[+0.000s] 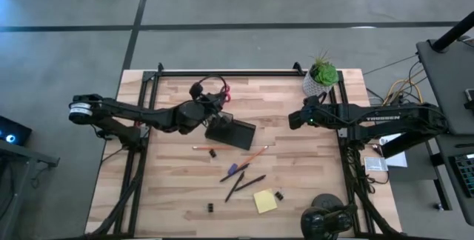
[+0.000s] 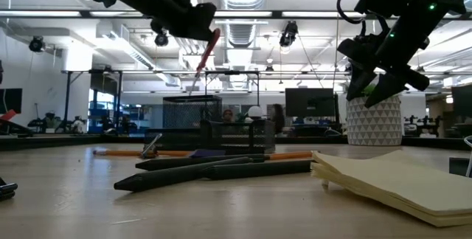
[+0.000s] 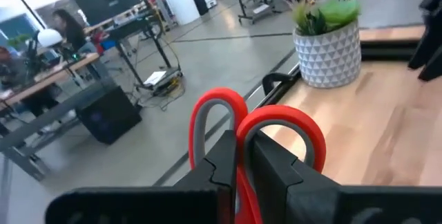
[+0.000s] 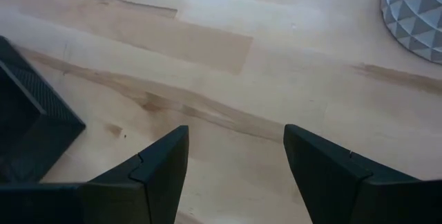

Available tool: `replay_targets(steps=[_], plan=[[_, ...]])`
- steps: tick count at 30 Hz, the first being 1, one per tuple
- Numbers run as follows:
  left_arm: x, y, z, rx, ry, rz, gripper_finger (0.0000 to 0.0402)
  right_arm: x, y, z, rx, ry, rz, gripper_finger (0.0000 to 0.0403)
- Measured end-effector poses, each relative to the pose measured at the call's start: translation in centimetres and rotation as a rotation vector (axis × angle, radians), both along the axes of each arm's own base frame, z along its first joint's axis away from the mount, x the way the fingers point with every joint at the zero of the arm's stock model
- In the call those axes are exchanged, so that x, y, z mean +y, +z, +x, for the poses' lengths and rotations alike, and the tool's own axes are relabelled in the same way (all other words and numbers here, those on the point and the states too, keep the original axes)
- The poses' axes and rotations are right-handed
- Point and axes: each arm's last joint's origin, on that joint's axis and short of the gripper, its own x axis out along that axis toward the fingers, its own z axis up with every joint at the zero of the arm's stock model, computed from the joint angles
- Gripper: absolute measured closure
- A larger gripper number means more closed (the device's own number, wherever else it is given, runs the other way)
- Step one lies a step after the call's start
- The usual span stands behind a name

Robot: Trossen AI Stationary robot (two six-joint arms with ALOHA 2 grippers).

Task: Pick and place office supplies into organizer
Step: Put the scissors into the top left section of the desk organizer

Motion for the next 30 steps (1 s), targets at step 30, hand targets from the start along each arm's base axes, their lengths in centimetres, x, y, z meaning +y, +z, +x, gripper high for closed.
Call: replay_targets(steps=[30], plan=[[-1.5,-6.9,-1.3,-0.048,-0.011,0.010,0.0274,0.0,-0.1,0.0,0.043,0.064,-0.026,0.0172]])
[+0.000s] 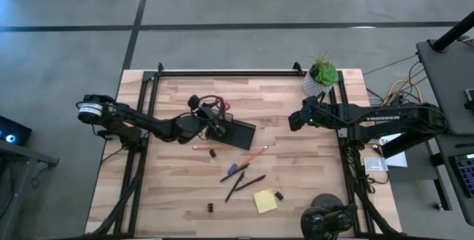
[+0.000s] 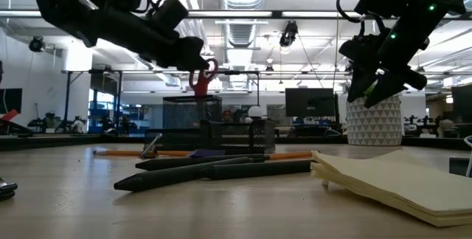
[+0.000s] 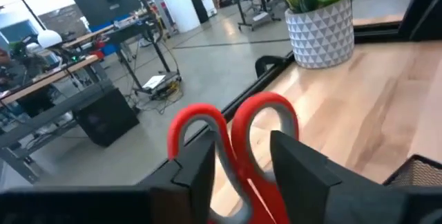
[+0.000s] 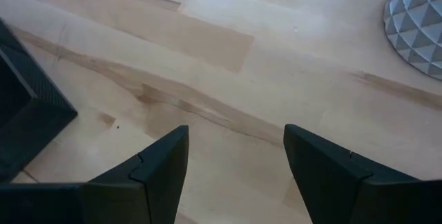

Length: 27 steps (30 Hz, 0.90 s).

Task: Pick and place office supplies into organizer
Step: Put the scissors into the top left section of the desk organizer, then put the left pencil into the top left section of the desk organizer

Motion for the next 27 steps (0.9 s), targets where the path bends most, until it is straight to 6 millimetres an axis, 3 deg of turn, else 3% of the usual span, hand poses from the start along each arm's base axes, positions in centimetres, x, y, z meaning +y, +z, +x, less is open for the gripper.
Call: replay_targets(steps=[10,19,23,27], plan=[[-0.8,2.2,0.0,-0.083,-0.114,-0.016,0.0254,0.0,0.0,0.0,0.018,0.029,-0.012,0.0172],[-2.2,4.3,-1.6,-0.133,-0.030,-0.015,0.0253,0.0,0.0,0.0,0.029,0.059,-0.016,0.0172],[-2.3,5.8,-2.3,-0.207,-0.075,-0.145,0.0253,0.3,-0.1,0.2,0.007,0.124,0.076,0.0172],[-2.6,6.3,-3.7,-0.093,-0.132,-0.476,0.0254,0.4,-0.4,0.4,0.017,0.154,0.115,0.0172]])
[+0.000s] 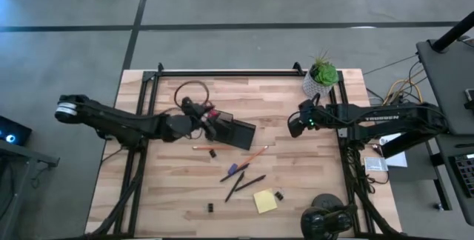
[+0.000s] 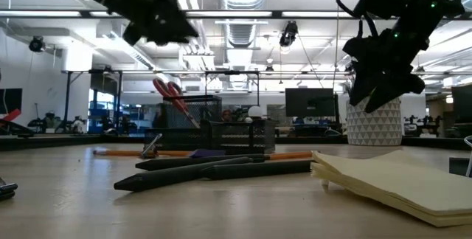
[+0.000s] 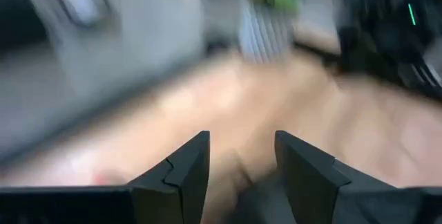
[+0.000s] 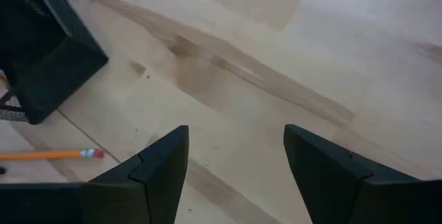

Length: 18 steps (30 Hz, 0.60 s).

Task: Pick and place office supplies into organizer
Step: Put the left pencil into the top left section of the desk organizer

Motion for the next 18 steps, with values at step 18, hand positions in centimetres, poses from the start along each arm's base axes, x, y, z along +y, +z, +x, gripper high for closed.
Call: replay_targets(steps=[18], plan=[[-4.3,-7.1,-1.7,0.622,-0.409,-0.126,0.0297,-0.3,-2.6,1.4,0.162,0.059,-0.025,0.0172]])
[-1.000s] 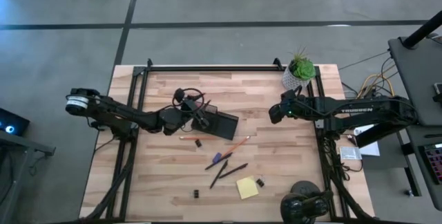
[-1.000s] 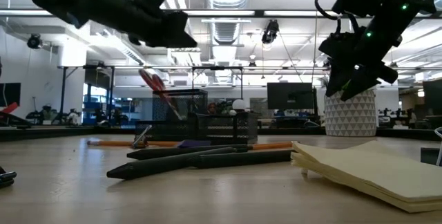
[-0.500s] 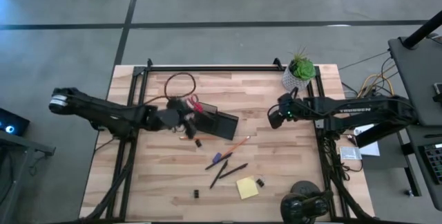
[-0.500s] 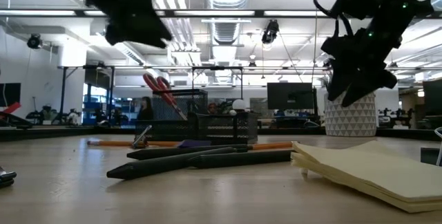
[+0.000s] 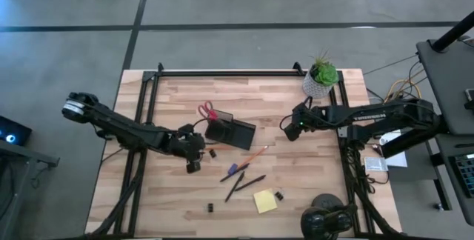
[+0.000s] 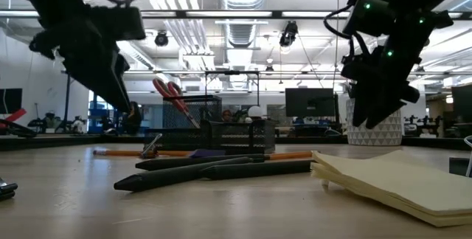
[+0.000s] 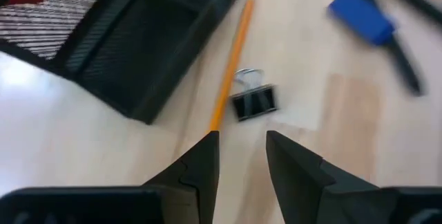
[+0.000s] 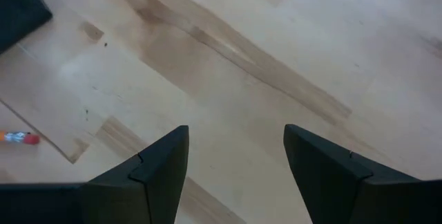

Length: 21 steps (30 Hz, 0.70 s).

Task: Pick and place office supplies into organizer
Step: Put the left pencil into the top left section of the desk organizer

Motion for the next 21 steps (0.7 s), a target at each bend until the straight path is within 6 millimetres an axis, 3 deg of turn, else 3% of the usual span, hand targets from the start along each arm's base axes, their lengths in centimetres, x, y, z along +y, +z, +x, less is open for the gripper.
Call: replay_targets(steps=[6,21], plan=[[1.4,-2.2,0.1,0.122,-0.041,0.027,0.0297,0.0,-0.1,0.1,-0.009,-0.022,0.007,0.0172],[3.8,-4.4,1.2,0.256,-0.198,-0.018,0.0298,0.0,-0.1,0.1,-0.016,-0.033,0.008,0.0172]])
